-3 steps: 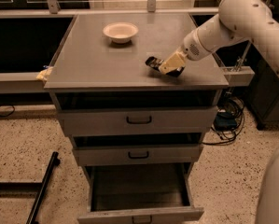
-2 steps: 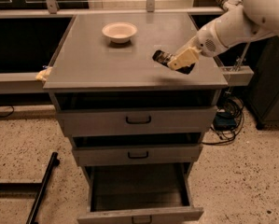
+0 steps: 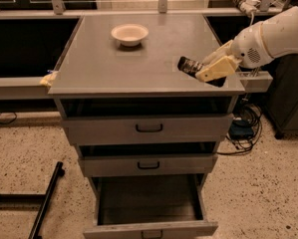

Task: Place rxbar chocolate into bottom drawer

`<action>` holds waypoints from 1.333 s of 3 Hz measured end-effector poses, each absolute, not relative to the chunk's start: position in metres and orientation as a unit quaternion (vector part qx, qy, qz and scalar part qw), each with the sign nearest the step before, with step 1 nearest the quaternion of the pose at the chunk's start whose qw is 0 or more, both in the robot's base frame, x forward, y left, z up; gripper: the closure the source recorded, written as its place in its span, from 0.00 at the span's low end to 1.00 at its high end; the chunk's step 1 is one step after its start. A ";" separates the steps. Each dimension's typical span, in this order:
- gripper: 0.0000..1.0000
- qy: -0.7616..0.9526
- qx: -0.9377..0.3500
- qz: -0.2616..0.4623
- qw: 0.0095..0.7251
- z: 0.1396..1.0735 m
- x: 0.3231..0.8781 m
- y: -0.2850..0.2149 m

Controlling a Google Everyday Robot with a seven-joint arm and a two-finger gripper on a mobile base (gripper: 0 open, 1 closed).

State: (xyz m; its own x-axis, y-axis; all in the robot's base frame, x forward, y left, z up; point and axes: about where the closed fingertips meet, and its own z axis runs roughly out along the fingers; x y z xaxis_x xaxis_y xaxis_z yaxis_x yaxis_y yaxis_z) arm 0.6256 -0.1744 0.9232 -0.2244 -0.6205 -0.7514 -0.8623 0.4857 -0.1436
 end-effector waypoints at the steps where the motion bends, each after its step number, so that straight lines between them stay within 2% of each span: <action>1: 1.00 0.772 -0.482 0.161 0.382 0.896 0.607 -0.177; 2: 1.00 0.772 -0.477 0.173 0.384 0.843 0.563 -0.187; 3: 1.00 0.774 -0.485 0.202 0.353 0.747 0.515 -0.194; 4: 1.00 0.766 -0.519 0.244 0.291 0.638 0.471 -0.183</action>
Offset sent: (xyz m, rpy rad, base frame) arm -0.1680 -0.0232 -0.2427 0.0281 0.2272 0.0407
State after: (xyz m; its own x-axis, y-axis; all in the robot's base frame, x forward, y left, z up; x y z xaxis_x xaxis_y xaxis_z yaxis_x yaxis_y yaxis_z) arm 0.4712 -0.1833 0.6380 -0.2917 -0.6527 -0.6992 -0.9370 0.3418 0.0719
